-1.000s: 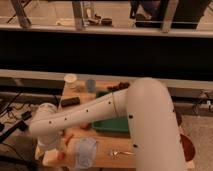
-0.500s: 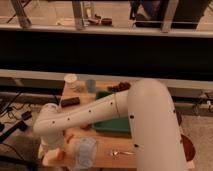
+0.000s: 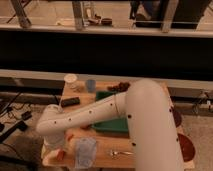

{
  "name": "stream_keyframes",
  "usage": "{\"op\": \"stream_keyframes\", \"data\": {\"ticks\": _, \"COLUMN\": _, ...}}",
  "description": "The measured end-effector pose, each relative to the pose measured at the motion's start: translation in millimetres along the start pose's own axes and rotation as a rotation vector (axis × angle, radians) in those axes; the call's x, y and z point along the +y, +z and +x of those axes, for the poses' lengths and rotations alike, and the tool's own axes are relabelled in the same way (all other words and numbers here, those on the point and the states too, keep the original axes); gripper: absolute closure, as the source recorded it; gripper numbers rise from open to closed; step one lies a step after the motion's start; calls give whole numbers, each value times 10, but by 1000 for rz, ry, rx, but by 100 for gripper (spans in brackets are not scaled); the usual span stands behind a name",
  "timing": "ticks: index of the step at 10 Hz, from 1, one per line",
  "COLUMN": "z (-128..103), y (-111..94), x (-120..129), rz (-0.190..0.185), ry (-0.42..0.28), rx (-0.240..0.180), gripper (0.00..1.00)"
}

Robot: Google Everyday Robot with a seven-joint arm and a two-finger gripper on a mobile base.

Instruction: Place pepper in tray

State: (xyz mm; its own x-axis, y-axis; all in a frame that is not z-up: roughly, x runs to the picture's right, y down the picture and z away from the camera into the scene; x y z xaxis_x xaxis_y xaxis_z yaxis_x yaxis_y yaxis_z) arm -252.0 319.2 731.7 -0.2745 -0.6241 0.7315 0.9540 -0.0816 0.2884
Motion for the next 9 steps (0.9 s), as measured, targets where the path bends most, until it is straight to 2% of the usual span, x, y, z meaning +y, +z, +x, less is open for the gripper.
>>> {"op": "stream_keyframes", "data": {"ticks": 7, "z": 22, "y": 77, "x": 80, "rz": -7, "ry": 1, "rx": -9, "gripper": 21}}
{"op": "stream_keyframes", "data": {"ticks": 8, "z": 25, "y": 73, "x": 83, "rz": -3, "ry": 2, "rx": -7, "gripper": 24}}
{"op": "stream_keyframes", "data": {"ticks": 9, "z": 27, "y": 69, "x": 87, "rz": 3, "ry": 5, "rx": -5, "gripper": 32}}
